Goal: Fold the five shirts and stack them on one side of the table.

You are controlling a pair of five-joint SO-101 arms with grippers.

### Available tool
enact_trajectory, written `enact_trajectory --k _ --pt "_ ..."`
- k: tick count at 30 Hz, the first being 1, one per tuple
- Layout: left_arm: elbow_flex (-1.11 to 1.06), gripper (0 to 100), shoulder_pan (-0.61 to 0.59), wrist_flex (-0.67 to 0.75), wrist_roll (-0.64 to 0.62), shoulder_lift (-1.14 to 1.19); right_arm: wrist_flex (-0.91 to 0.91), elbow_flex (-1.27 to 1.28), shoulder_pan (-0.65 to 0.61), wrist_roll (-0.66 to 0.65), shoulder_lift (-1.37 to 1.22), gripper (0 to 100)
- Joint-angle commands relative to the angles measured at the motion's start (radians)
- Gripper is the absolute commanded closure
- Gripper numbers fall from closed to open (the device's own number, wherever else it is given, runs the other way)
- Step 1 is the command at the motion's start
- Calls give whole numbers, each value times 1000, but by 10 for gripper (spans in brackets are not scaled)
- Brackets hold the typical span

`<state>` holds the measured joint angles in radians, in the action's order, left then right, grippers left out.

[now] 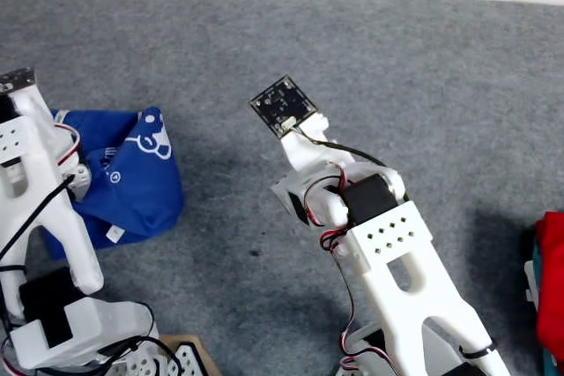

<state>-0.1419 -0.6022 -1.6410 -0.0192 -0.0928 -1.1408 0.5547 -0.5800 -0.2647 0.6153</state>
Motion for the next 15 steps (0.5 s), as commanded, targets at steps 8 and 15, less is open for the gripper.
enact_trajectory --k 8,15 --pt "28 923 -120 -2 133 -42 12 -2 -12 3 30 851" --pt "-24 919 -96 2 133 -50 12 -2 -12 3 30 851"
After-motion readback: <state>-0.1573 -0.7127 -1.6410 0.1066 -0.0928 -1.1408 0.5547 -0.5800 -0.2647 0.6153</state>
